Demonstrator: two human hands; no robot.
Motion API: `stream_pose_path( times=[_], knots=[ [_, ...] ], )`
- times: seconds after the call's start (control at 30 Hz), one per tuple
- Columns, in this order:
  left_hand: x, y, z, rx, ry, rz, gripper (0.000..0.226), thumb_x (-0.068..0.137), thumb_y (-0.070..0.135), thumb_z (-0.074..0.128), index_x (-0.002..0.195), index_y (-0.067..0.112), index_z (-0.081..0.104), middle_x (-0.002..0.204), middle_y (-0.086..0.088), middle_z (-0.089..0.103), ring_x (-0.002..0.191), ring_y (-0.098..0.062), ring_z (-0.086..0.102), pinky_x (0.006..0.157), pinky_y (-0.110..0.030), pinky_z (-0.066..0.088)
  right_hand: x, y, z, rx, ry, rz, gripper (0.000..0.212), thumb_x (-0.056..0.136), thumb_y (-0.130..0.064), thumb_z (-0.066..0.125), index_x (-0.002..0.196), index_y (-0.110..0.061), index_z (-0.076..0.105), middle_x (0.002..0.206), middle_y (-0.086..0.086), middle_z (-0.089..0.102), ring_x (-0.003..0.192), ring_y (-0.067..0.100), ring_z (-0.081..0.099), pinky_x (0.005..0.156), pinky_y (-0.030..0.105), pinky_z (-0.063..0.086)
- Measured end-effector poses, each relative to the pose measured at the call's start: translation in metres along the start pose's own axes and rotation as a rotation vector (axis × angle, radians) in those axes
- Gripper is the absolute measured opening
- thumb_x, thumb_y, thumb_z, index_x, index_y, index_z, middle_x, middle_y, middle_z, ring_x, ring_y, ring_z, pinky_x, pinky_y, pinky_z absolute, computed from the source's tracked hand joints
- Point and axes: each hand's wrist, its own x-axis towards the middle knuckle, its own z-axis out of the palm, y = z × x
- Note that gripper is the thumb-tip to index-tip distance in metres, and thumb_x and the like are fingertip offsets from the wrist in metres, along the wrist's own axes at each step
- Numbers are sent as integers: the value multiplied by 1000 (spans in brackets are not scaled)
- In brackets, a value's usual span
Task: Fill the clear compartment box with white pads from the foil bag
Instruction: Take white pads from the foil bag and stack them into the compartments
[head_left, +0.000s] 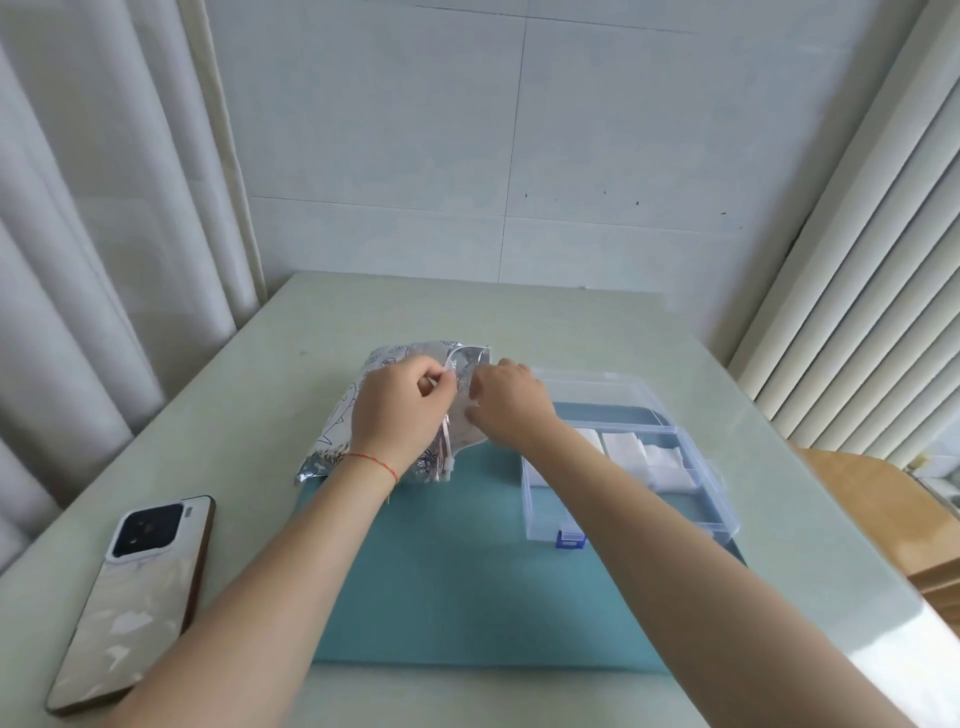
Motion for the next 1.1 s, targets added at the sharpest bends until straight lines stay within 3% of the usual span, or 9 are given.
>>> stream_pose_path(
  times=[0.1,0.27,0.47,0.57,0.6,0.73,0.93,1.03,1.1],
  knots=[
    [1,-3,0,-36,6,-6,19,85,25,64,67,20,66,54,4,60,58,-17,58,58,-32,49,-2,-1,-2,-14,49,-87,27,86,-18,59,113,-16,60,115,9,53,113,29,49,93,36,41],
    [1,-2,2,-43,1,-18,22,86,27,64,64,26,62,52,9,58,56,-11,56,56,-28,46,-1,-5,3,-178,-108,-127,47,79,-43,72,118,-20,58,121,8,45,115,27,43,96,40,39],
    [0,-2,2,-26,4,-39,20,86,28,63,67,24,64,53,9,58,56,-11,56,56,-28,47,1,-9,7,-170,-119,-151,38,85,-30,63,118,-14,55,115,10,48,112,28,45,93,40,40],
    [0,-3,1,-9,9,-44,19,85,28,64,67,22,64,53,6,59,56,-14,56,55,-30,47,1,-11,1,-108,-145,-163,13,90,-26,54,85,-14,54,92,7,50,98,29,51,81,34,42],
    [0,-4,2,-1,9,-52,19,85,29,64,67,21,65,54,5,60,56,-16,57,56,-31,48,-1,-11,-7,-84,-152,-144,20,92,-23,51,74,-16,48,86,5,49,89,26,50,74,31,40],
    [2,-3,2,39,-54,-109,17,85,32,63,74,20,68,63,5,64,67,-19,61,60,-30,48,-11,10,-45,274,-27,5,25,90,-13,53,66,-8,54,64,6,49,64,22,41,51,27,31],
    [1,7,7,26,-131,-109,27,82,53,62,75,27,68,70,12,64,73,-11,61,67,-28,50,-33,44,-71,885,54,152,13,92,-7,55,97,-5,67,70,2,68,56,12,54,54,23,42],
    [2,27,10,-268,-116,-112,31,80,53,61,74,24,69,63,12,63,63,-9,59,62,-27,48,-40,47,-73,1147,0,122,17,98,-6,50,98,-7,67,70,3,67,59,13,55,59,25,43],
    [4,45,9,-552,-222,-168,27,77,50,65,75,24,70,62,10,59,57,-10,52,52,-23,41,-43,47,-72,1274,-24,96,15,98,-5,49,101,-7,64,70,4,65,59,15,54,59,25,43]
  ],
)
